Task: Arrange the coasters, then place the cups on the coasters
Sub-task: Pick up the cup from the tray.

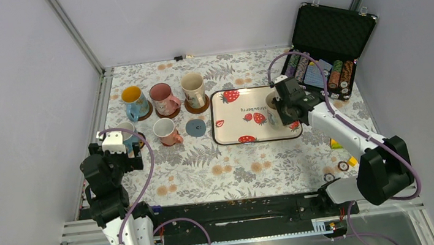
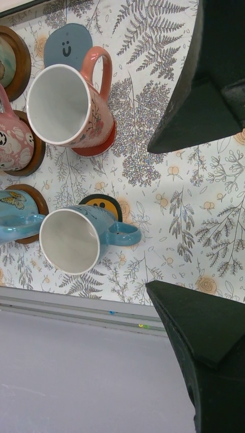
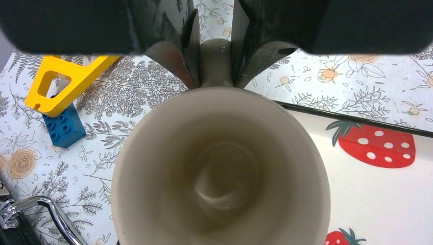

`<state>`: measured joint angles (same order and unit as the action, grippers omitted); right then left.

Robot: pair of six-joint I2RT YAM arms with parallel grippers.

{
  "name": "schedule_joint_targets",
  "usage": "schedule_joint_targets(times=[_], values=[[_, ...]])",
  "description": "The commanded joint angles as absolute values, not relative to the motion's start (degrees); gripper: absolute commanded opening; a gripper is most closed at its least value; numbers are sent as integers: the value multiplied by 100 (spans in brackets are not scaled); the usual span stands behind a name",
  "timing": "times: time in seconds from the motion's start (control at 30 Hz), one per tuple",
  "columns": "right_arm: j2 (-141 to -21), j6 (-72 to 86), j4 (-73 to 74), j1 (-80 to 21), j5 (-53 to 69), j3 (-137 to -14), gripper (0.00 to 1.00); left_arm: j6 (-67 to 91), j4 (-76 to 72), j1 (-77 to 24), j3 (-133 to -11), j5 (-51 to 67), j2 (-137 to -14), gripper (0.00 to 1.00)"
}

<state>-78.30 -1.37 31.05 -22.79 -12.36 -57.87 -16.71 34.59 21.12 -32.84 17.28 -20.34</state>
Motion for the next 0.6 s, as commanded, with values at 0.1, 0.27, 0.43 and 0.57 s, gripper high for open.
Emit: schedule_joint_targets(times=[0.1, 0.27, 0.43, 0.57], values=[[-7462, -46, 2824, -2207, -1116, -5882, 0, -1688, 3182, 2151, -3269, 1687, -2080, 99], [-7439, -44, 2828, -2199, -1055, -5869, 0, -1679, 3181, 2151, -3274, 1647, -2107, 99], [-7384, -35, 2834, -2198, -926, -5872, 0, -1687, 3178, 2156, -3284, 1692, -2152, 99], [-7340, -35, 2825, -2199, -937, -5881, 0, -1678, 3153, 2166, -3252, 1654, -2098, 99]])
